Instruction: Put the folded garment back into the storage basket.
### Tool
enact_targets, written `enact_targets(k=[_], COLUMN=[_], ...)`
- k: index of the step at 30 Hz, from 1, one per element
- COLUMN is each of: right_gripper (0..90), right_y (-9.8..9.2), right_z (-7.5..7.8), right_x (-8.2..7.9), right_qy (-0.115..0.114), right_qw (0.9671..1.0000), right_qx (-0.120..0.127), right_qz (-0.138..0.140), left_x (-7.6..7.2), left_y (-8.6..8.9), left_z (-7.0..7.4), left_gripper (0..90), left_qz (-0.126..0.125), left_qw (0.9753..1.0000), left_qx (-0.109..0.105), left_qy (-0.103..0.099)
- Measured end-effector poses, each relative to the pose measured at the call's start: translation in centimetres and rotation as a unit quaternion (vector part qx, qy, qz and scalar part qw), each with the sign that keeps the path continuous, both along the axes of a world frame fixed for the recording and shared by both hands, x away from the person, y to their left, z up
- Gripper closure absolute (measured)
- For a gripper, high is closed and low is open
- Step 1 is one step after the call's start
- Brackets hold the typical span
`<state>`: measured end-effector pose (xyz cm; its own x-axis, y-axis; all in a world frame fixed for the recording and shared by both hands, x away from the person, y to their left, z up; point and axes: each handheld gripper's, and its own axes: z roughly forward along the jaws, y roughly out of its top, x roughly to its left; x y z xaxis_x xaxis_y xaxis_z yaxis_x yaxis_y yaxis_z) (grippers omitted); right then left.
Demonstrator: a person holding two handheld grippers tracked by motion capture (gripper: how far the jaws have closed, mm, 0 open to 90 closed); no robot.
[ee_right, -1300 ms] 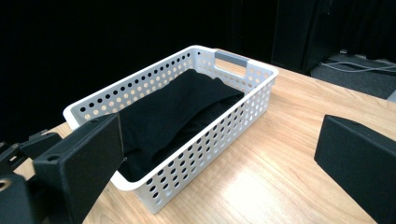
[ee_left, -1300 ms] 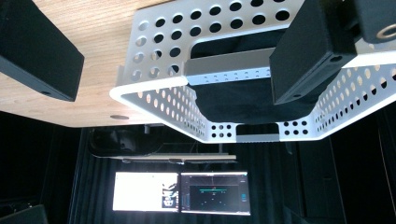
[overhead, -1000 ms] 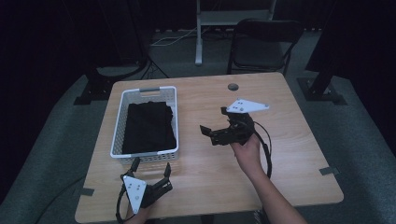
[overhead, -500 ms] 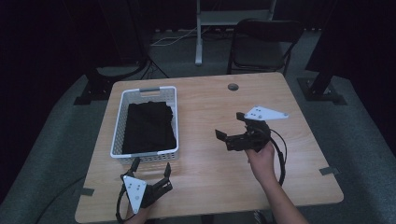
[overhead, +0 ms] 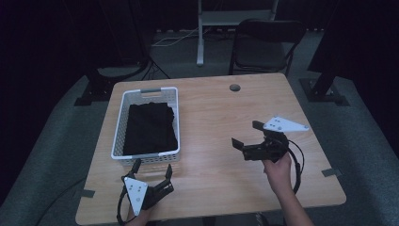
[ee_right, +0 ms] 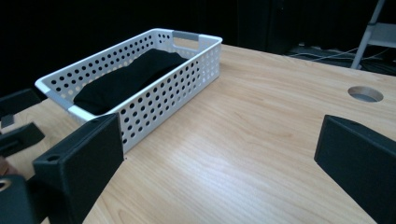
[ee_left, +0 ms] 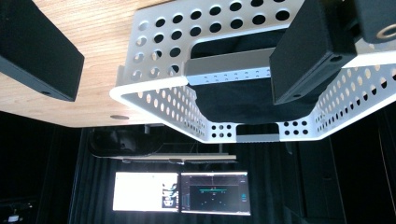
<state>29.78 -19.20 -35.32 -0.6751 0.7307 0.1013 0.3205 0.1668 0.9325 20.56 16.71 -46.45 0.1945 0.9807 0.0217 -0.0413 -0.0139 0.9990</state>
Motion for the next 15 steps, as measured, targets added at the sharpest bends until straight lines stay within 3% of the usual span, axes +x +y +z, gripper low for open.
enact_targets(k=[11, 15], right_gripper=[1.4, 1.4], right_y=[-2.8, -3.8], right_z=[-2.1, -3.3], right_x=[-0.8, -1.1], right_qy=[-0.007, -0.001], right_qw=[0.9995, 0.9993], right_qx=[0.016, 0.007], right_qz=[-0.025, -0.037], left_x=[0.0, 0.0], left_y=[0.0, 0.0], left_z=[0.0, 0.0], left_gripper=[4.5, 4.5], left_qz=[0.0, 0.0], left_qw=[1.0, 1.0], left_qx=[0.0, 0.0], left_qy=[0.0, 0.0])
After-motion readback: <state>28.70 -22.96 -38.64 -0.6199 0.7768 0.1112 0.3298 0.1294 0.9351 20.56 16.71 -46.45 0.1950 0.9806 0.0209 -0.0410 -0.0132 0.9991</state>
